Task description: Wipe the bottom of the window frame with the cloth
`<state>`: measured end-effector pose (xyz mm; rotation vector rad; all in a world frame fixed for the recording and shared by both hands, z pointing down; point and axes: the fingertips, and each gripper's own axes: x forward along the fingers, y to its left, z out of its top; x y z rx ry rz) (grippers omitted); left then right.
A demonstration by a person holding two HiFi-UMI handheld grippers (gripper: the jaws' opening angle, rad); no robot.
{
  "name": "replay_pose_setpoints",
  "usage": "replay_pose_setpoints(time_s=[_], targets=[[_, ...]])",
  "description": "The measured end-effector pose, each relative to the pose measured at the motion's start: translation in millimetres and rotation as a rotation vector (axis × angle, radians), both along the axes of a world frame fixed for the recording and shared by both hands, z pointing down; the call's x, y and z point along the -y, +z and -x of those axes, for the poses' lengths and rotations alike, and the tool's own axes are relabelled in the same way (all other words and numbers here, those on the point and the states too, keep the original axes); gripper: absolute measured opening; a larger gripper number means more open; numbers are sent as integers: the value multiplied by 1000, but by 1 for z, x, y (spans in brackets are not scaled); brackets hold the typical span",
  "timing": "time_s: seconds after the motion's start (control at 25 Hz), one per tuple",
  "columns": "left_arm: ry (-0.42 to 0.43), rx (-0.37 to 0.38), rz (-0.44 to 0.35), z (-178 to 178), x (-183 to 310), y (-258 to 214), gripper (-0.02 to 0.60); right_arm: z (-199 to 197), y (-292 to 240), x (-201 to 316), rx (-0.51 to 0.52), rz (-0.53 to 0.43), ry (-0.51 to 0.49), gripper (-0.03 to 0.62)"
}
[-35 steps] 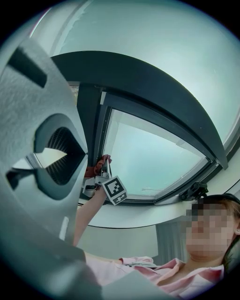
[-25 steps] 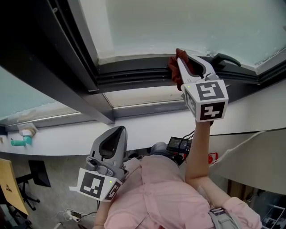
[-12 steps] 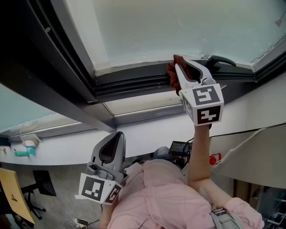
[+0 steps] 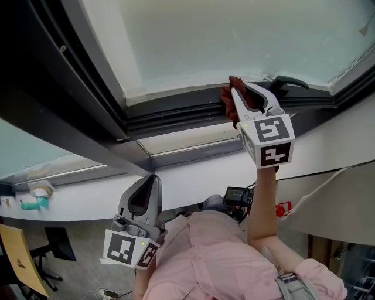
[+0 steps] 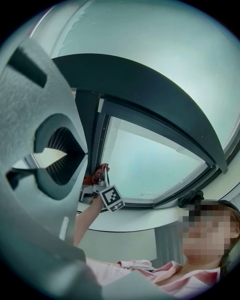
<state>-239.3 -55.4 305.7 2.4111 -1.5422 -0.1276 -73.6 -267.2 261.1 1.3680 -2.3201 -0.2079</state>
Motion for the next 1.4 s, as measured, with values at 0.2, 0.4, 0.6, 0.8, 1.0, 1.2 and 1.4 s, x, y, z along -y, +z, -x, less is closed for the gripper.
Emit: replay_pose_setpoints(time_s=[0.2, 0.4, 0.6, 0.8, 1.0, 1.2, 1.4], targets=[[-7, -3, 2, 4, 2, 1, -3, -2, 0, 1, 0, -2, 10, 72], [-4, -8, 2, 4, 3, 1, -3, -3, 0, 2, 4, 0, 11, 72], [-6, -21, 4, 5, 2, 2, -3, -13, 1, 5, 9, 1, 35, 72], [-7, -22, 4, 5, 2, 1, -4, -17, 0, 5, 18, 2, 39, 72], [-14, -23, 1, 6, 0, 1, -3, -25, 1, 8, 20, 6, 49, 72], [-22, -24, -4, 8, -3, -1, -3, -30, 1, 9, 37, 8, 46, 72], [-27, -25, -8, 7, -6, -2, -3, -29, 0, 10, 34, -26, 73, 72]])
